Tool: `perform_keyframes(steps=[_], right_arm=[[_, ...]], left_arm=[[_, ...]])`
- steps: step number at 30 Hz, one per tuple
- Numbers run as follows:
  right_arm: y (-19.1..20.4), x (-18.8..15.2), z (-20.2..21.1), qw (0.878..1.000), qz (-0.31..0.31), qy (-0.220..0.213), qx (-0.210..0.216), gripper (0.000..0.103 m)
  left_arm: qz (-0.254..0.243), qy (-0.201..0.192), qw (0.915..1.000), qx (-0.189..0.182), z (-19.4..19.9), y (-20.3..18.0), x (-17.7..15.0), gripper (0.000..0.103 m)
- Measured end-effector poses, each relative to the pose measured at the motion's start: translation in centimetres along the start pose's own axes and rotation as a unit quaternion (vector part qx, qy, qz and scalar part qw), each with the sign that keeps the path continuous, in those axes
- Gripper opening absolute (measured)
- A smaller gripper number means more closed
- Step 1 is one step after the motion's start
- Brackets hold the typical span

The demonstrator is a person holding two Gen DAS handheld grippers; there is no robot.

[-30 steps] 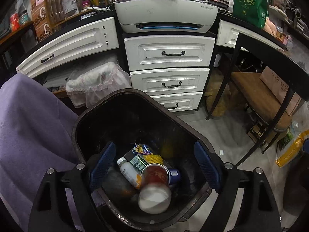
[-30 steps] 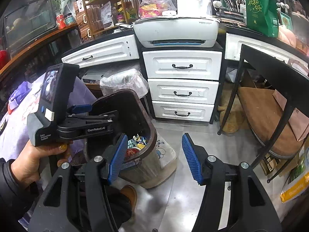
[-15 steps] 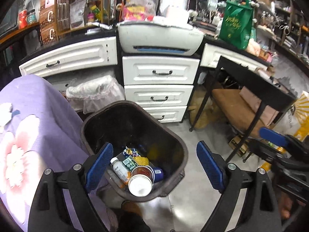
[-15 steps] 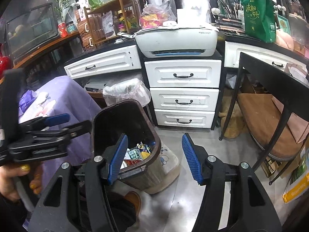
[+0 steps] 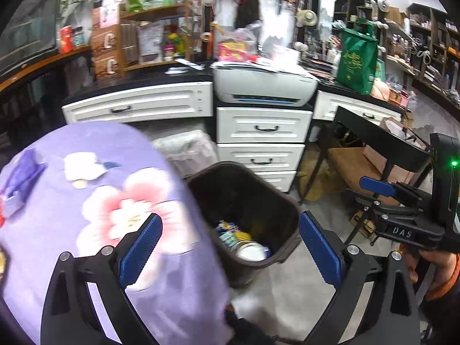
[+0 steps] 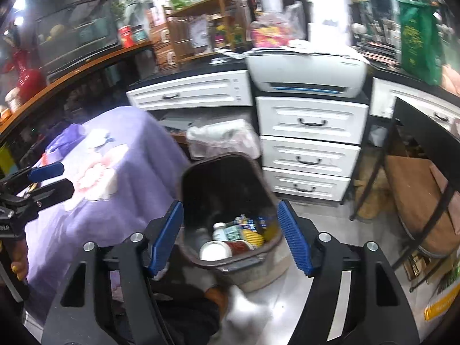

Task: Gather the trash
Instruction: 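Move the left tool back to the brown snack bag on the table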

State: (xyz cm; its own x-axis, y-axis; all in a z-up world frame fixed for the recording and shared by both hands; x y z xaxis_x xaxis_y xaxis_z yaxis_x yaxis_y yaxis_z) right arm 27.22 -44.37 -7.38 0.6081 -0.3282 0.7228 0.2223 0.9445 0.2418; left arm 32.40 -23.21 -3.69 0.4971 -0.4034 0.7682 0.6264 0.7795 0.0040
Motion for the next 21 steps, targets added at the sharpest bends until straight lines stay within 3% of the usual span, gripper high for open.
perform_keyframes(steps=[9,15,21], right_arm=[[8.9,0.2,-2.0,0.994,0.067,0.026,0.081,0.068],[13.9,0.2,-2.3,0.987,0.105,0.033,0.118,0.068],[18.1,0.2,-1.9,0.980,0.139,0.034,0.137,0.069]], left_arm=[[0.042,0.004,0.9941,0.100,6.0,10.5,-3.5,0.097],[0.071,0.037,0.9805,0.180,9.1,18.9,-7.3,0.097],[0.104,0.067,0.9663,0.226,10.6,26.9,-10.0,0.097]])
Point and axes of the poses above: each gripper's, at about its wrist camera, not at the fingertips, and z roughly against the way its jaws point, y to its left, x to its top, the point moved 2 cm from there along -z, roughly the way its jaws point, and after that the axes turned 2 degrees about -z, right-handed, at the moved point
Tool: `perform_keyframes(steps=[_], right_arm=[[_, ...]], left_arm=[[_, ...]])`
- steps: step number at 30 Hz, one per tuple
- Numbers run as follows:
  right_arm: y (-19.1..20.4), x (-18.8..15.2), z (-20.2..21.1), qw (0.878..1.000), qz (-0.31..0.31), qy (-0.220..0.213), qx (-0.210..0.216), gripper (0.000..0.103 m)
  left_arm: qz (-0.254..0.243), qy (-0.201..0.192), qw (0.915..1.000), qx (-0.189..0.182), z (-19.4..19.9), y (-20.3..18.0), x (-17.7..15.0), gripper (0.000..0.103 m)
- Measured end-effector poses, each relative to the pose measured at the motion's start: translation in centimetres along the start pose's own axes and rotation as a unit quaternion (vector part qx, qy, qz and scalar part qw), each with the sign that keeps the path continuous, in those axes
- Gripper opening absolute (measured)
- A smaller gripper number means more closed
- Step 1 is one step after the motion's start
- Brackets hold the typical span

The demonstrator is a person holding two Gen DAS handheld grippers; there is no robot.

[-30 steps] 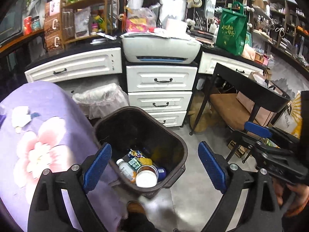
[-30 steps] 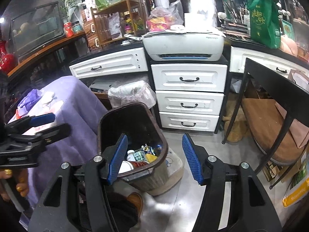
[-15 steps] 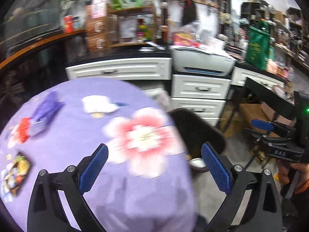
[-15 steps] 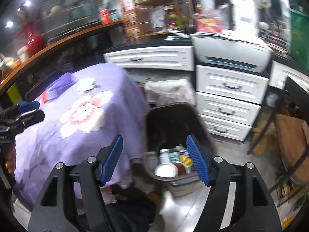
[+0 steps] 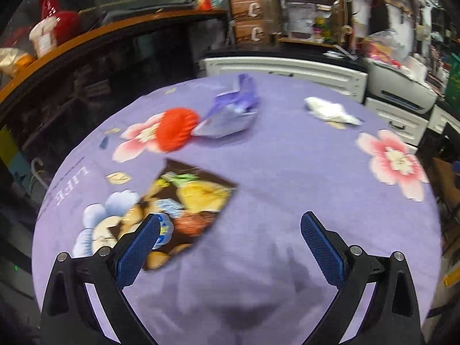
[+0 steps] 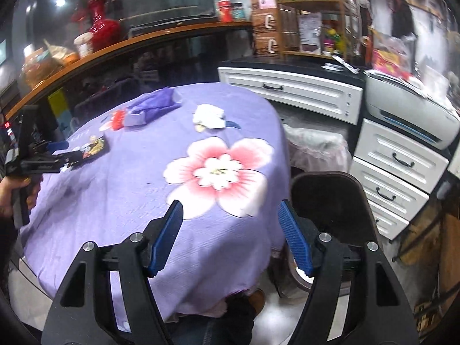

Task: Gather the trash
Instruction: 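Move the left tool back to the brown snack bag on the table, then close the left tool on the snack bag corner and lift it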

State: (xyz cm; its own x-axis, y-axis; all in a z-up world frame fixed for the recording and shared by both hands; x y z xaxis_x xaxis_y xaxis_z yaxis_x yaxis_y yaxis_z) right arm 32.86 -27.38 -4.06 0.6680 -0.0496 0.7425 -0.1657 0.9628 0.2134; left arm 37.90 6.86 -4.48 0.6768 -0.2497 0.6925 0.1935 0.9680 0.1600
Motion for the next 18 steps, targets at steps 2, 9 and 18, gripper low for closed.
perform_keyframes(steps=[2,9,18], right_arm=[[1.0,0.3,-0.4,1.000,0.006,0.004,0.004,0.069],[3.2,0.8,-0.7,1.000,0.018,0.010,0.013,0.069],[5.0,1.4,-1.7,0.999,0.027,0.019,0.023,0.069]], left_arm=[[-0.003,0.010,0.9999,0.009,-0.8,1.7,-0.1,0.097],[-0.036,0.032,0.9988,-0.011,-2.4,3.0,-0.5,0.097],[-0.049,0.060,0.9969,0.009,-4.9,3.0,-1.1,0.079]])
Point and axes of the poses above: each gripper's, at about its wrist camera, not at the fingertips, and z roughly against the way its jaws point, y to its left, x to its top, the point moved 2 cm from there along -z, roughly the way its jaws point, and after that the axes turned 2 degrees about -z, right-handed, at the moved point
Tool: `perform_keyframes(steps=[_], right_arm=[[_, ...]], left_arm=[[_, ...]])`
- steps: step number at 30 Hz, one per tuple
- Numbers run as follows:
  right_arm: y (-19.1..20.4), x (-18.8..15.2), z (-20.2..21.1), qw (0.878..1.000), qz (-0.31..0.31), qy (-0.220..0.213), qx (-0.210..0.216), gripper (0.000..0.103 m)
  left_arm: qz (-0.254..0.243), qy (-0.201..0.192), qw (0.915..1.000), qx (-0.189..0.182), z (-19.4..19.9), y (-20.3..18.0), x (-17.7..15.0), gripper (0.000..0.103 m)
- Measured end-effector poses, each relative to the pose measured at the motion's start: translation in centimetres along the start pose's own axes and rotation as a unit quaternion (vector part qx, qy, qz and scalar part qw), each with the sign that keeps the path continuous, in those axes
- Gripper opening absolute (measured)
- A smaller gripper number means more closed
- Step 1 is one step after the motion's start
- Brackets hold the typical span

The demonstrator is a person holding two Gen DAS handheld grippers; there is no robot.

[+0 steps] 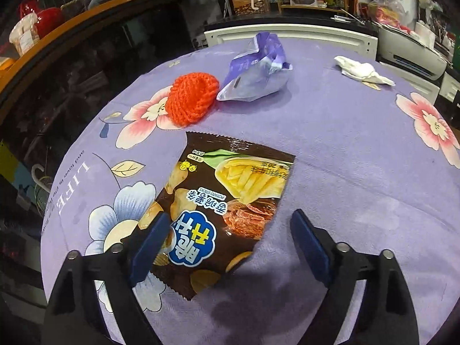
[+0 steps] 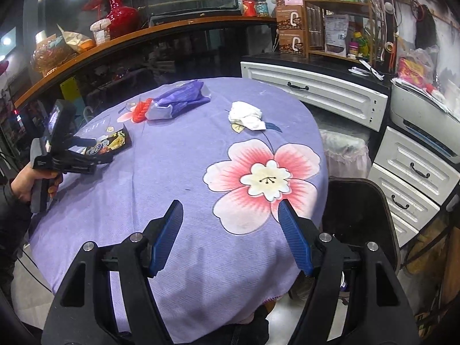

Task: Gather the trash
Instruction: 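Close the left tool on the snack bag corner and lift it, then grasp the white tissue with the right tool and lift it while the left holds the bag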

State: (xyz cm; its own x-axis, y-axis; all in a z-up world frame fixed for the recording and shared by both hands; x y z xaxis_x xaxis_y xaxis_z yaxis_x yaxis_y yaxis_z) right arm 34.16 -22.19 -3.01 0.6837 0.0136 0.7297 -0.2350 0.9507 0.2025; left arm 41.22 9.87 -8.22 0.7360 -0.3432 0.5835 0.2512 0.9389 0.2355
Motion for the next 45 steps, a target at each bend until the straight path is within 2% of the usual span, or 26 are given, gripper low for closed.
perform_keyframes(steps=[2,4,6,9,12,18,23,32,41,45], right_arm=[[0.4,0.1,-0.2,1.000,0.003,0.000,0.001,0.069],[0.8,0.3,-0.4,1.000,0.006,0.001,0.003,0.069],[1.0,0.5,-0.7,1.000,0.008,0.002,0.006,0.069],[1.5,0.9,-1.3,1.000,0.011,0.005,0.011,0.069],[1.9,1.6,-2.0,1.000,0.009,0.006,0.021,0.069],[1.7,2.8,-3.5,0.999,0.002,0.014,0.036,0.069],[1.5,4.3,-5.2,0.999,0.011,0.023,0.028,0.069],[-0.2,8.6,-11.7,0.998,0.026,0.058,0.004,0.069],[-1.3,12.2,-19.0,0.993,0.015,0.110,-0.029,0.068],[-1.1,12.9,-21.1,0.992,0.019,0.120,-0.038,0.063]], left_arm=[[0.017,-0.002,0.9997,-0.015,-0.1,0.5,0.1,0.066],[0.036,-0.003,0.9990,-0.025,-0.2,1.0,0.2,0.045],[0.048,-0.006,0.9981,-0.037,-0.3,1.4,0.2,0.030],[0.067,-0.015,0.9969,-0.038,-0.1,1.8,0.3,0.008],[0.086,-0.032,0.9951,-0.037,0.8,2.4,0.3,0.002],[0.105,-0.071,0.9911,-0.040,3.5,3.1,0.0,0.002],[0.123,-0.115,0.9845,-0.048,6.9,3.5,-0.3,0.002],[0.130,-0.188,0.9701,-0.083,12.5,1.6,0.1,0.002],[0.126,-0.202,0.9636,-0.120,12.9,-0.4,0.4,0.002],[0.125,-0.198,0.9639,-0.127,12.4,-0.9,0.4,0.002]])
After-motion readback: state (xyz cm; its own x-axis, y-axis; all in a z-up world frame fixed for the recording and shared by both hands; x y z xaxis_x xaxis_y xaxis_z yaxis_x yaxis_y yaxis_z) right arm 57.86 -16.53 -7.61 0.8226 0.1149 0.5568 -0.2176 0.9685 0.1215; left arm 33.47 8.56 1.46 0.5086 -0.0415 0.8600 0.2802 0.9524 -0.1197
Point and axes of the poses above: each gripper's, at about its wrist camera, not at the fingertips, and z roughly against the way its jaws point, y to its left, x to its top, the point moved 2 cm from there along -z, roughly the way its jaws point, and after that the axes turned 2 degrees about -z, right-handed, at the moved point
